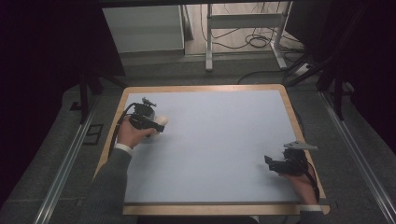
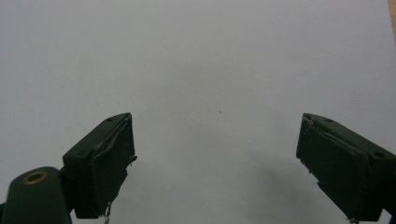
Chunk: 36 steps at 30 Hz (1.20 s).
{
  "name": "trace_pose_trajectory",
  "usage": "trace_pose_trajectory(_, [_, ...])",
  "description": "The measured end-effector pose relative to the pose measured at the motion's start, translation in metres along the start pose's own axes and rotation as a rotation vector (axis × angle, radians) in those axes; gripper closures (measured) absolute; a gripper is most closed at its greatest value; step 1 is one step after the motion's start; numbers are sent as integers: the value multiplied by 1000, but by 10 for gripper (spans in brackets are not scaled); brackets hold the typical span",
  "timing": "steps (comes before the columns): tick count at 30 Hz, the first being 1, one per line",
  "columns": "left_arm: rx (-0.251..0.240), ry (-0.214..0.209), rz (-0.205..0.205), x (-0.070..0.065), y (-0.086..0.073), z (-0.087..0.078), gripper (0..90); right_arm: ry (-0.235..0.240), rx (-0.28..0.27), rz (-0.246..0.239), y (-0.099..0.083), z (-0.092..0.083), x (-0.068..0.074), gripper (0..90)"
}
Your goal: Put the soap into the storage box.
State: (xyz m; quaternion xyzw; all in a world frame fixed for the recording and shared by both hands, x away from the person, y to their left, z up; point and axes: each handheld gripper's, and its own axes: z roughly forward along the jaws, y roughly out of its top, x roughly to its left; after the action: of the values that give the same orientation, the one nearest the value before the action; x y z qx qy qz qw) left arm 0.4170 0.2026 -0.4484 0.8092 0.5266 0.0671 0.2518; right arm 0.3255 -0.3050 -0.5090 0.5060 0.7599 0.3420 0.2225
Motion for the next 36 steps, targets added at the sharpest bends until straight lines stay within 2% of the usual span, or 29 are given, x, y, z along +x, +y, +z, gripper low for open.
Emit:
trace_pose_trajectory(11, [-12, 13, -3, 3, 3, -5, 495, 3, -4, -4, 1, -2, 1, 115])
trace_pose_trajectory(20, [-14, 19, -48, 22, 4, -3, 495, 4, -2, -8, 1, -1, 3, 115])
trace_pose_trajectory(23, [-14, 33, -62, 28, 6, -3, 494, 5, -1, -11, 1, -1, 3, 115])
trace_pose_trajectory(25, [-30, 47, -83, 31, 7, -4, 495, 3, -4, -9, 1, -1, 3, 115])
trace_pose_trajectory(30, [-24, 57, -100, 40, 9, -4, 494, -1, -11, -6, 1, -3, 2, 115])
trace_pose_trajectory(36, [-17, 63, -145, 53, 11, 1, 495, -2, -12, -4, 1, -3, 1, 115])
